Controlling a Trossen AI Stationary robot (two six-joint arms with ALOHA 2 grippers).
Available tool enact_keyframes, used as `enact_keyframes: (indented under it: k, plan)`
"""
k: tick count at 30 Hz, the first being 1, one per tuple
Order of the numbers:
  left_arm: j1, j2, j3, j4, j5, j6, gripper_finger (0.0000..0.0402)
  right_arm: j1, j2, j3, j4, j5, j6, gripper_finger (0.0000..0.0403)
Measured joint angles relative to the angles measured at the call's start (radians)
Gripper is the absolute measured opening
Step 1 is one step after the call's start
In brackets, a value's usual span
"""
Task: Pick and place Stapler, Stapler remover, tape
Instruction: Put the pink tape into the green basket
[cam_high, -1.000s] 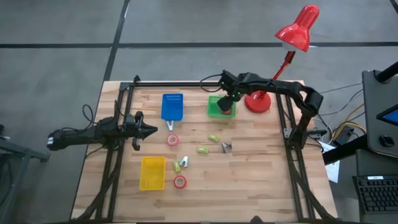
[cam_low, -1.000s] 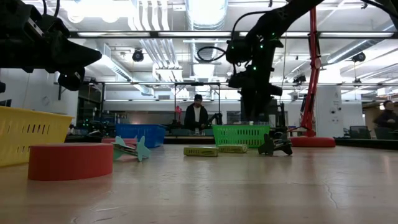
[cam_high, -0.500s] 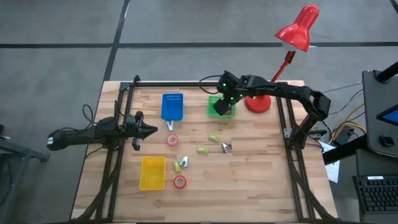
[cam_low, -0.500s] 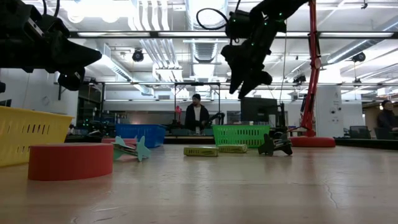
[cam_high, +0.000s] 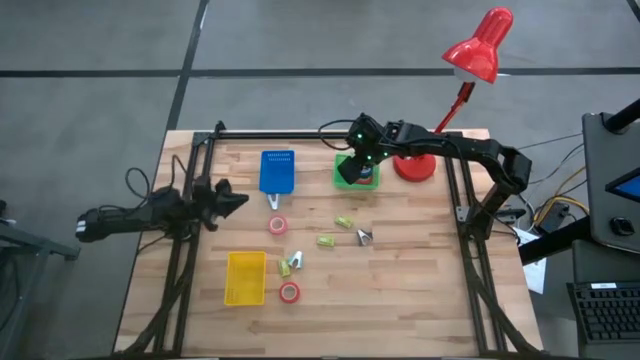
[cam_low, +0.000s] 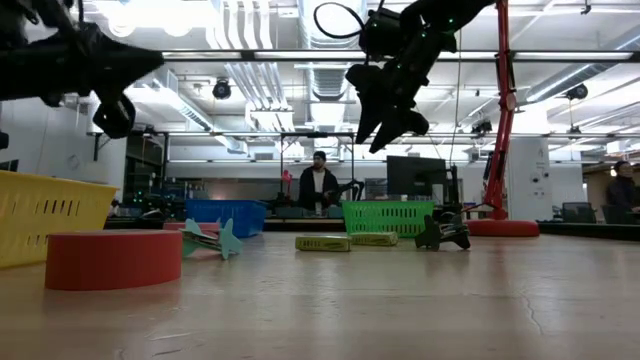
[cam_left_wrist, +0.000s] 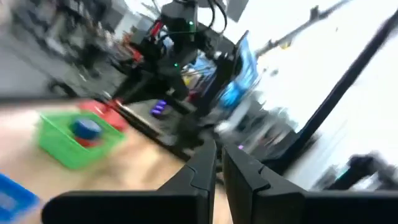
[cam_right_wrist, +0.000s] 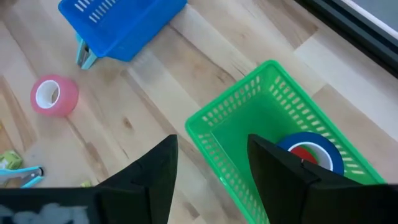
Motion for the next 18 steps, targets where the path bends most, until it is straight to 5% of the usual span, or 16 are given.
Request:
enact_keyframes:
  k: [4,13,18]
  plan:
    - [0.000,0.001,0.000,0.185,-0.056,-0.204,0.0030,0.000,0.002,0.000,0.002,0.001,0.000,0.0186]
    - [0.000,0.008,0.000,0.279,-0.172,-0.183,0.0030,0.006,0.001,0.000,-0.031,-0.107,-0.002,0.0173]
    - [0.000,0.013,0.000,0.275,-0.250,-0.188,0.0030,0.056,0.000,0.000,-0.186,-0.191,-0.091,0.0165]
